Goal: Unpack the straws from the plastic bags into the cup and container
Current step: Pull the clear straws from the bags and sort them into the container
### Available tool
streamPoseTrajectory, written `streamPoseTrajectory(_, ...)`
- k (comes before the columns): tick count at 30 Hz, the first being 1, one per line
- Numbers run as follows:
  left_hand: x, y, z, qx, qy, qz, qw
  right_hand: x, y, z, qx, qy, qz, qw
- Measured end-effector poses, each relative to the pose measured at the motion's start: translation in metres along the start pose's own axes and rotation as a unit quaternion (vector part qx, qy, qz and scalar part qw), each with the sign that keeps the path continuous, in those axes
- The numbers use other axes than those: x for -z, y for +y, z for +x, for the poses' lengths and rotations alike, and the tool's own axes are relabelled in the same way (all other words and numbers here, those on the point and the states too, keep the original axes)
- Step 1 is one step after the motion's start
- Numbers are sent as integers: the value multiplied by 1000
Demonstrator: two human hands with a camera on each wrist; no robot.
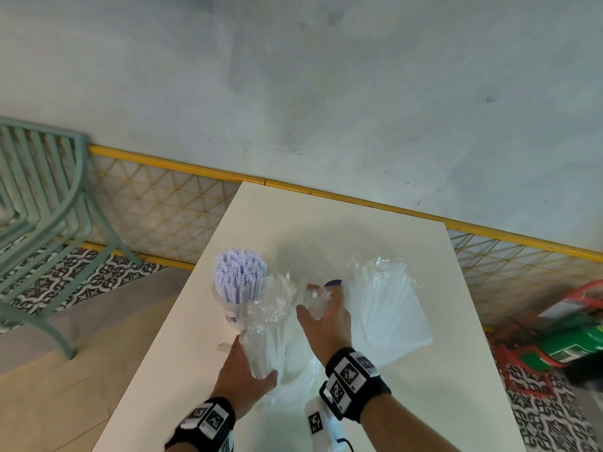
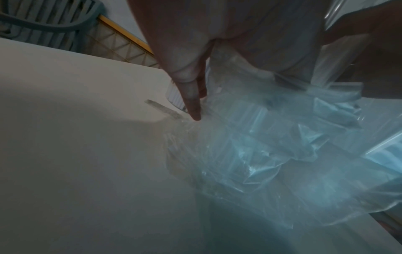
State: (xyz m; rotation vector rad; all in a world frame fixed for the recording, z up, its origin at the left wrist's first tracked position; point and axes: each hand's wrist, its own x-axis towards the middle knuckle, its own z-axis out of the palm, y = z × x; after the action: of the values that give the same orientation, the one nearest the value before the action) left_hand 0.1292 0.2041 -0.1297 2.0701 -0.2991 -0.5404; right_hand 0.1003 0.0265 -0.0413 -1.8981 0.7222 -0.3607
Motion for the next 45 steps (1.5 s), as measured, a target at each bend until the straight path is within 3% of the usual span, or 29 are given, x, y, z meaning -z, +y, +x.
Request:
streamPoseTrajectory(9, 1, -1, 1, -26, -3, 7, 1000, -7, 4, 26, -41, -60, 2, 997)
streamPoseTrajectory(12, 2, -1, 2, -34, -3, 11, 999, -11, 5, 32, -32, -51, -2, 998)
streamPoseTrajectory(20, 3, -3, 3, -38, -3, 9, 999, 34, -71, 16, 93, 6, 86, 992)
streamPoseTrajectory(24, 3, -9, 6, -25, -10, 8, 1000, 99, -131, 11, 179, 14, 257, 950)
streamPoseTrajectory(28, 2, -13, 9, -33, -12, 5, 999, 163, -154, 10, 254, 46, 276, 926)
streamPoseTrajectory(31, 1, -13, 10, -26, -9, 2, 1000, 180, -125, 21, 228, 61, 211, 949)
streamPoseTrajectory(33, 1, -12, 9, -25, -7, 7, 1000, 174, -90, 28, 182, 76, 76, 977)
streamPoseTrajectory(35, 1, -14, 10, -14, -8, 9, 1000, 163, -51, 32, 107, 35, -4, 994)
streamPoseTrajectory(37, 1, -16, 11, -5, -5, 8, 1000, 158, -21, 32, 84, -16, -60, 995)
streamPoseTrajectory(39, 2, -18, 11, -1, -6, 7, 1000, 161, -8, 33, 99, -6, -61, 993)
streamPoseTrajectory(42, 1, -18, 11, 1, -5, 5, 1000, 168, -11, 34, 175, 68, -77, 979)
streamPoseTrajectory(45, 1, -16, 10, -1, -8, 0, 1000, 161, -11, 30, 278, 16, -242, 930)
